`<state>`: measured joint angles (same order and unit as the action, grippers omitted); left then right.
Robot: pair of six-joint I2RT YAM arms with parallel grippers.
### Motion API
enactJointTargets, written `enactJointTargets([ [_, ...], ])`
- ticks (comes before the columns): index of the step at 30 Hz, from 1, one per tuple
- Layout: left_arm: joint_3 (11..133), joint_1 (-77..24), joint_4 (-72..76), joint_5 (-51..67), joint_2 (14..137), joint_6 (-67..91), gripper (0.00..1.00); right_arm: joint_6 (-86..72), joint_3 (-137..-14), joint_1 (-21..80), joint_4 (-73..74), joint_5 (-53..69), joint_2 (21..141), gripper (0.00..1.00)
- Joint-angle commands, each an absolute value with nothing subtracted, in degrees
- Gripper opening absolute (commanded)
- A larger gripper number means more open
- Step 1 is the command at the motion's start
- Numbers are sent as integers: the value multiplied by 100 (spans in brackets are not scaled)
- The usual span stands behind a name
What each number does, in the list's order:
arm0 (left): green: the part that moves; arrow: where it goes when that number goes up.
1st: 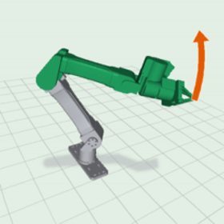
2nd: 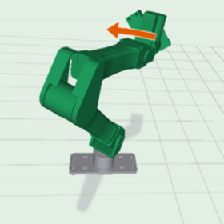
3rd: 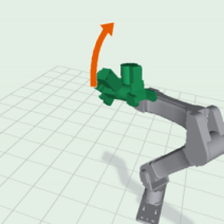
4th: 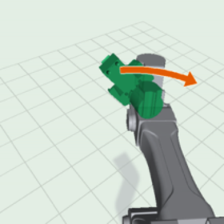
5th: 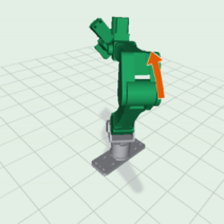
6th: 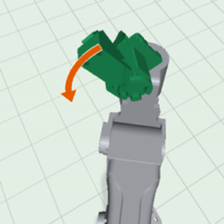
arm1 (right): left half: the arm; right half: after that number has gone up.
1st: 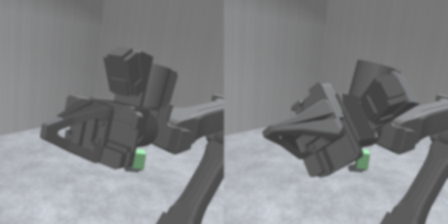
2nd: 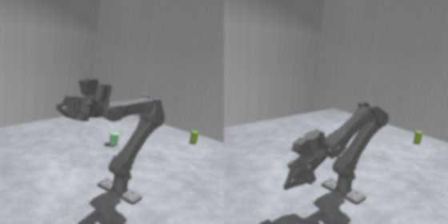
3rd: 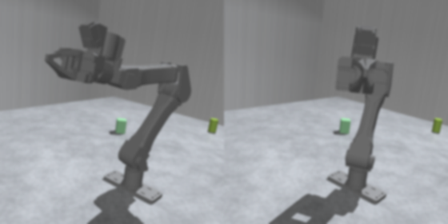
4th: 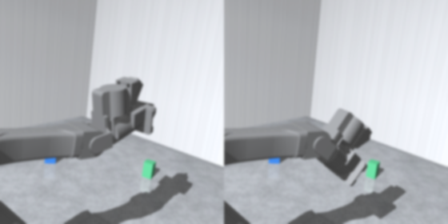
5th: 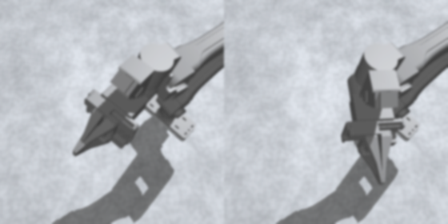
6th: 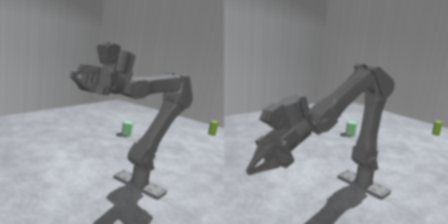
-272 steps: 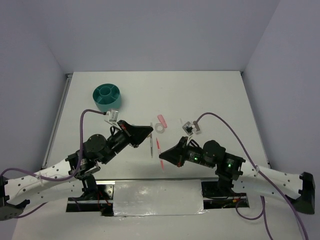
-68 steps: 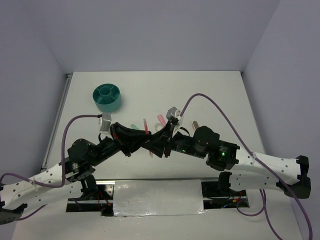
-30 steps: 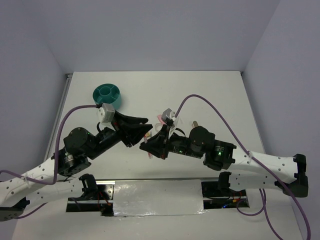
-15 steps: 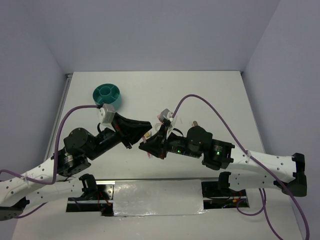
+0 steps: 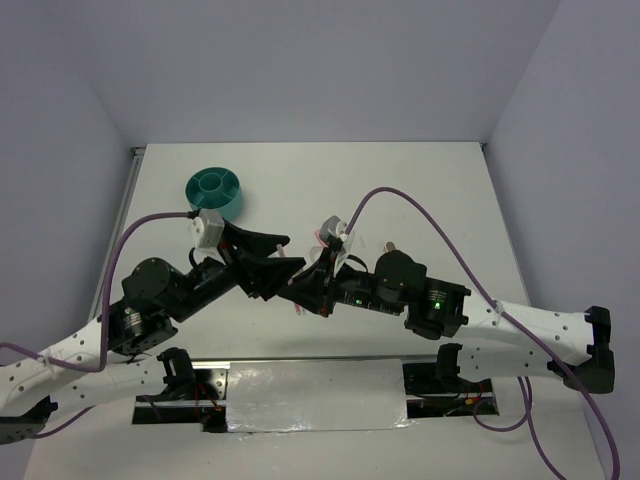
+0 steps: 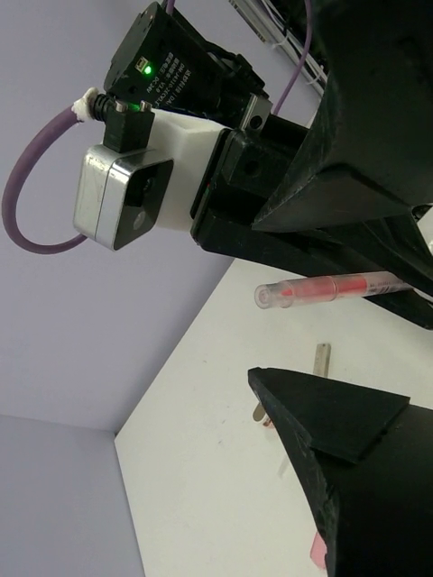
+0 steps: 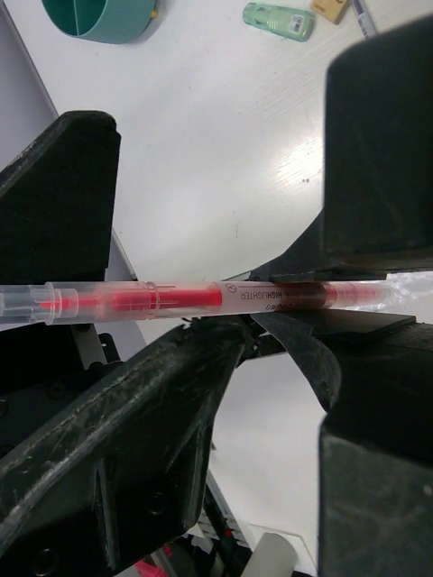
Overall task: Sort the stationery into containers
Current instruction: Close the pen cap on the pen.
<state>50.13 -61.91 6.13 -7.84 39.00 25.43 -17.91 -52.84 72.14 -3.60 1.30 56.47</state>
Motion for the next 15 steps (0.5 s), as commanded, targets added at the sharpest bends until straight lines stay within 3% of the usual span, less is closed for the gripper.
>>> enactJointTargets([
  [1, 5133, -6170, 809, -905, 3788, 2470, 74, -1740, -5537, 7251, -448, 123, 5572, 0],
  [11, 5247, -6170, 843, -1125, 3700, 2426, 73, -1758, -5511, 7251, -448, 123, 5581, 0],
  [15, 5212, -6170, 870, -1116, 3683, 2443, 66, -1775, -5476, 7260, -457, 132, 5572, 0],
])
